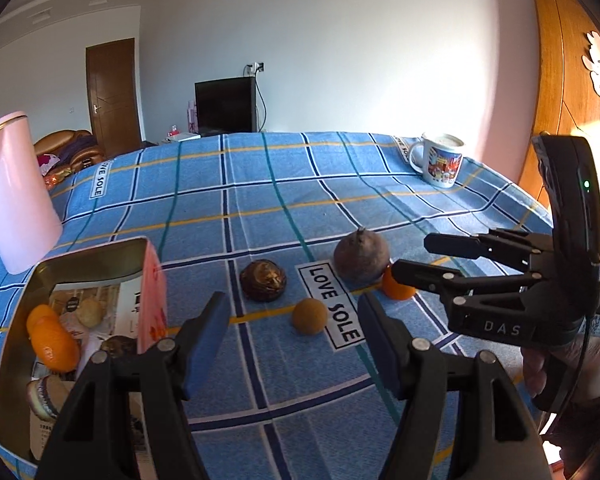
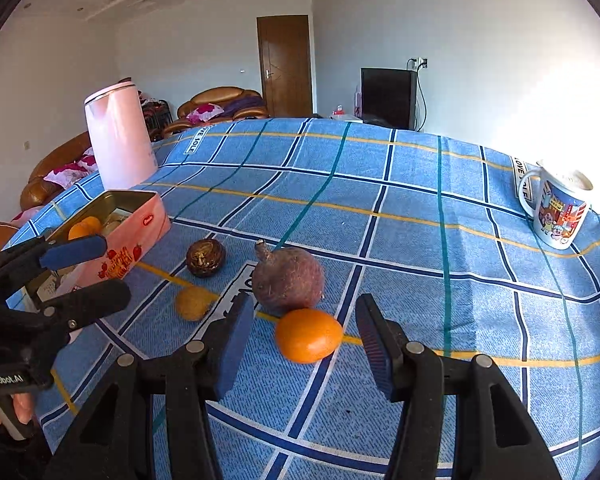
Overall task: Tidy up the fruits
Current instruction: 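Grasp the small yellow fruit with the left tool while the right tool grasps a small orange, then lift the yellow fruit and small orange and carry both toward the tin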
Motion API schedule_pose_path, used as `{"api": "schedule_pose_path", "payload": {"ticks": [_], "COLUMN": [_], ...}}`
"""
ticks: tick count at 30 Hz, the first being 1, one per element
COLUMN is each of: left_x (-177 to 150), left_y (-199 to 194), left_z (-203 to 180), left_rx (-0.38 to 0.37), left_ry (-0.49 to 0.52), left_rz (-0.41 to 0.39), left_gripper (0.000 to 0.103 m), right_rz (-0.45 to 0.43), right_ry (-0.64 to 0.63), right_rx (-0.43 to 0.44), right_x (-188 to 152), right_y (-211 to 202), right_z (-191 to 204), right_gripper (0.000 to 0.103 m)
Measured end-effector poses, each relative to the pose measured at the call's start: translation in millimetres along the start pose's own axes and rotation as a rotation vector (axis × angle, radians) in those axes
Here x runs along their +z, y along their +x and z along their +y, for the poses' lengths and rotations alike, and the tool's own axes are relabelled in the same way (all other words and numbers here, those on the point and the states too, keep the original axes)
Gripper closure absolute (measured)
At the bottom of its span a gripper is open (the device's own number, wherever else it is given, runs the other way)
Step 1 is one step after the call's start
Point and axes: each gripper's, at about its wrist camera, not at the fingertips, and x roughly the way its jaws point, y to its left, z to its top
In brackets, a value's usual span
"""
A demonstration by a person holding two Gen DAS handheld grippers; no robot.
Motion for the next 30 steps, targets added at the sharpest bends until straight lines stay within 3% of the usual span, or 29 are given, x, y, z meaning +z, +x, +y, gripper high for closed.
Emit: {"api": "schedule_pose_path", "payload": {"ticks": [7, 11, 15, 19, 20, 30], "left_x": [0.5, 1.0, 2.5, 3.6, 3.2, 3.6], "left_y": [27.9, 39.9, 53.1, 61.8, 62.1, 41.4], "left_z": [-8.9, -14.0, -14.0, -10.2, -8.5, -9.7], "left_rx": [-0.044, -0.083, -0.098, -0.100, -0.107, -0.103], "left_ry": [0.001, 0.010, -0.003, -0.020, -0.029, -0.008], "left_rz": [0.094, 0.155, 0.215, 0.249, 0.250, 0.157], "left_gripper": [0.037, 0.051, 0.051, 0.069, 0.075, 0.075], "right_rz": [0.110, 0.137, 0.163, 0.194, 0.192, 0.092], "right_ry": [-0.004, -0.005, 0.012, 0.037, 0.036, 0.020], "right_rx": [0.029, 0.019, 0.019, 0.048, 0.048, 0.052], "right_x": [-1.6, -2.2, -2.1, -2.3, -2.3, -0.9], "right_y": [20.3, 25.8, 30.4, 36.1, 35.6, 15.7], "right_z": [-0.4, -1.5, -7.1, -11.8, -11.7, -8.7], "right_gripper": [0.049, 0.055, 0.056, 0.059, 0.060, 0.061]}}
